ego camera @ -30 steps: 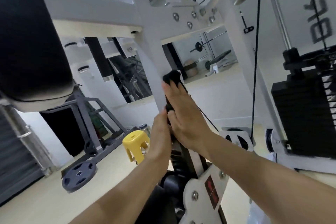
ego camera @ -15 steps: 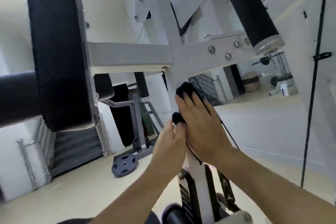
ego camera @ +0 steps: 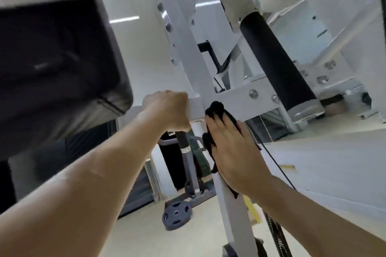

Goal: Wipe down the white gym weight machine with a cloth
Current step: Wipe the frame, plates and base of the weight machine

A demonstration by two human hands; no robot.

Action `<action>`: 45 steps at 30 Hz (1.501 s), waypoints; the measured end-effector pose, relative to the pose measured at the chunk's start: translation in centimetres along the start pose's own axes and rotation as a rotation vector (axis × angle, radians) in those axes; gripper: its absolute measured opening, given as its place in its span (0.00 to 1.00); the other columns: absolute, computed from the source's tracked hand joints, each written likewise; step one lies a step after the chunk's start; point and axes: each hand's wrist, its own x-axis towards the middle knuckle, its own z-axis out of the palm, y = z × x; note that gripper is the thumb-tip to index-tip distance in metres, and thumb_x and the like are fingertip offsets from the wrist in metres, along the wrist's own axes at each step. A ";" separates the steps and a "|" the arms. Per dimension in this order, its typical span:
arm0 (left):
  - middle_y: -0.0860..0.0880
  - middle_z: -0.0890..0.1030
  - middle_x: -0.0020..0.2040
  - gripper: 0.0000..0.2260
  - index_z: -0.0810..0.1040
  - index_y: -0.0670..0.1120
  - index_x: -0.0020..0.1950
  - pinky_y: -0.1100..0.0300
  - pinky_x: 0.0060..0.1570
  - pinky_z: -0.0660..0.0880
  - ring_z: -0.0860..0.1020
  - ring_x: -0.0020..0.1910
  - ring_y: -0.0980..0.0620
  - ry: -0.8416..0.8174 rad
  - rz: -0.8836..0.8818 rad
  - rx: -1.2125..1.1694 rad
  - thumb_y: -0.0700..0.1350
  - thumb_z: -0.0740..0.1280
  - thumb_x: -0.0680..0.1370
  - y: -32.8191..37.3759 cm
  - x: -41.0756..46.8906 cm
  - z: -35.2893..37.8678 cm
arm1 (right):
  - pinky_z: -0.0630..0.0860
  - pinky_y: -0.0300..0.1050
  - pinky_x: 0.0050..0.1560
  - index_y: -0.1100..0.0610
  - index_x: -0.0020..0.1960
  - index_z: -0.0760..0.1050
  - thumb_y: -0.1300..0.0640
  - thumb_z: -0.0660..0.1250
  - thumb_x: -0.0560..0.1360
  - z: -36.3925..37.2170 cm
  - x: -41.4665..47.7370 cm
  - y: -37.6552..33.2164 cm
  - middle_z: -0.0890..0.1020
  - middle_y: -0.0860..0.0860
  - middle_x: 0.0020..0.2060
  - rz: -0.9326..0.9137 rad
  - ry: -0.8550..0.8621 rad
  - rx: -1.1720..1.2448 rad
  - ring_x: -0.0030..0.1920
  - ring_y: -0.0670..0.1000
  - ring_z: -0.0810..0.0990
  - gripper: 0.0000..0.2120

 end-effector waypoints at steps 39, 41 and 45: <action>0.49 0.77 0.39 0.27 0.73 0.41 0.54 0.64 0.33 0.70 0.76 0.37 0.55 -0.340 -0.301 -1.723 0.33 0.63 0.55 9.3 -19.8 15.0 | 0.63 0.47 0.46 0.52 0.34 0.71 0.54 0.63 0.76 0.3 -5.5 -4.5 0.79 0.49 0.36 -0.625 -0.627 -0.517 0.37 0.53 0.71 0.12; 0.49 0.77 0.39 0.26 0.73 0.43 0.53 0.62 0.34 0.71 0.76 0.37 0.57 -0.433 -0.286 -1.660 0.36 0.65 0.55 9.4 -21.3 15.8 | 0.64 0.45 0.45 0.53 0.40 0.77 0.54 0.61 0.77 0.9 -8.3 -3.9 0.77 0.49 0.35 -0.599 -0.692 -0.305 0.38 0.51 0.72 0.09; 0.60 0.82 0.53 0.28 0.72 0.61 0.60 0.57 0.52 0.75 0.78 0.54 0.60 -0.501 -0.181 -1.562 0.41 0.69 0.64 9.6 -23.4 16.8 | 0.61 0.56 0.69 0.53 0.42 0.80 0.47 0.53 0.78 0.6 -6.8 -0.4 0.83 0.52 0.46 -0.761 -0.473 -0.323 0.53 0.55 0.78 0.18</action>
